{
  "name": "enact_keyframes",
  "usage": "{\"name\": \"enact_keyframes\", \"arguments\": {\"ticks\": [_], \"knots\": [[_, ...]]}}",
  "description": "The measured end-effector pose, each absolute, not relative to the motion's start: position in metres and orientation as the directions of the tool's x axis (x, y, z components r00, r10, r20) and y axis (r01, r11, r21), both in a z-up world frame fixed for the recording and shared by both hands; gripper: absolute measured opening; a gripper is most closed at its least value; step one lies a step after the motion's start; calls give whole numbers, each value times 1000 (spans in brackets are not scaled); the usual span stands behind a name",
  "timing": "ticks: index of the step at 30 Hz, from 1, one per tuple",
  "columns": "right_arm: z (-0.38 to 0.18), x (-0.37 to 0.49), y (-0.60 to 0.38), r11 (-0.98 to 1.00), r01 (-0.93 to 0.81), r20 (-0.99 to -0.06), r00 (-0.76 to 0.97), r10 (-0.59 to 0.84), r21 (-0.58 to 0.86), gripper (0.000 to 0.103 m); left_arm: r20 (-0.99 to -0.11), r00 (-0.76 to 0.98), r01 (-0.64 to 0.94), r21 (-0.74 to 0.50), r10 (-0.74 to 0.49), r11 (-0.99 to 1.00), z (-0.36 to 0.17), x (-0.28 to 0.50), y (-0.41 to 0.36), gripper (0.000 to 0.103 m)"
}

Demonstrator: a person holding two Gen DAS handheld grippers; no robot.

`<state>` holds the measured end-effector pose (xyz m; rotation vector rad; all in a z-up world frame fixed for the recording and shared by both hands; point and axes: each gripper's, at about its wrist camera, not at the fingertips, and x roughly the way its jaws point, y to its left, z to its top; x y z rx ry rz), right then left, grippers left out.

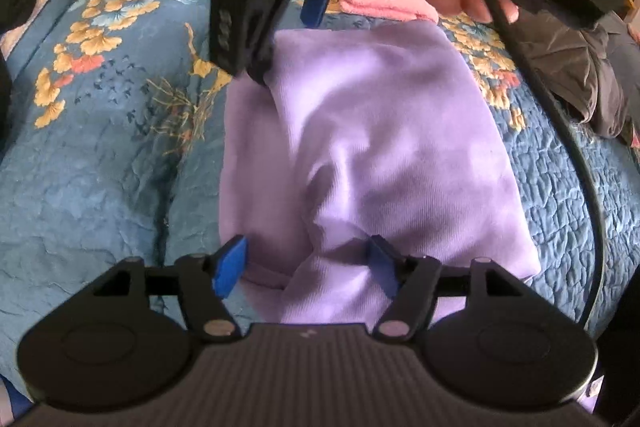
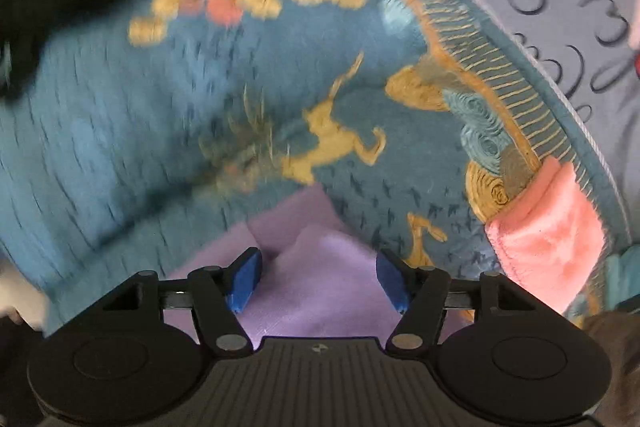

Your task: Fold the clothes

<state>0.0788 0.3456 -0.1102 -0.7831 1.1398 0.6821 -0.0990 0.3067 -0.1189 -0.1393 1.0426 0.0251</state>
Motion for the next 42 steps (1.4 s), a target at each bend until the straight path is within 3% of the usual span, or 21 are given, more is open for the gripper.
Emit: {"name": "enact_keyframes", "arguments": {"ticks": [2, 4, 14, 18, 22, 27, 30, 35, 42], "knots": [[-110, 79, 346, 567, -806, -966, 251, 64, -172, 25, -861, 504, -92, -125, -62, 988, -120, -99, 312, 72], [-102, 81, 341, 583, -791, -959, 276, 66, -187, 14, -862, 502, -97, -142, -75, 985, -123, -99, 317, 73], [-36, 88, 318, 710, -696, -904, 367, 220, -110, 9, -878, 474, -113, -138, -69, 984, -127, -102, 318, 77], [-50, 98, 323, 735, -675, -909, 346, 233, -69, 9, -884, 465, -113, -112, -47, 987, -129, -101, 314, 80], [-89, 128, 328, 798, -603, -933, 285, 221, 5, 12, -888, 459, -119, -97, -32, 988, -130, -101, 314, 83], [-69, 143, 311, 833, -545, -863, 374, 340, 92, 16, -893, 450, -147, -104, -27, 984, -129, -106, 319, 85], [-32, 132, 290, 808, -566, -804, 400, 441, 161, 31, -878, 478, -156, -114, -26, 981, -121, -113, 322, 84], [-41, 78, 234, 792, -589, -785, 410, 465, 161, 51, -831, 554, -157, -162, -49, 974, -95, -119, 340, 84], [-74, 18, 165, 801, -574, -804, 388, 450, 171, 51, -801, 596, -38, -96, -54, 995, -68, -90, 321, 87]]}}
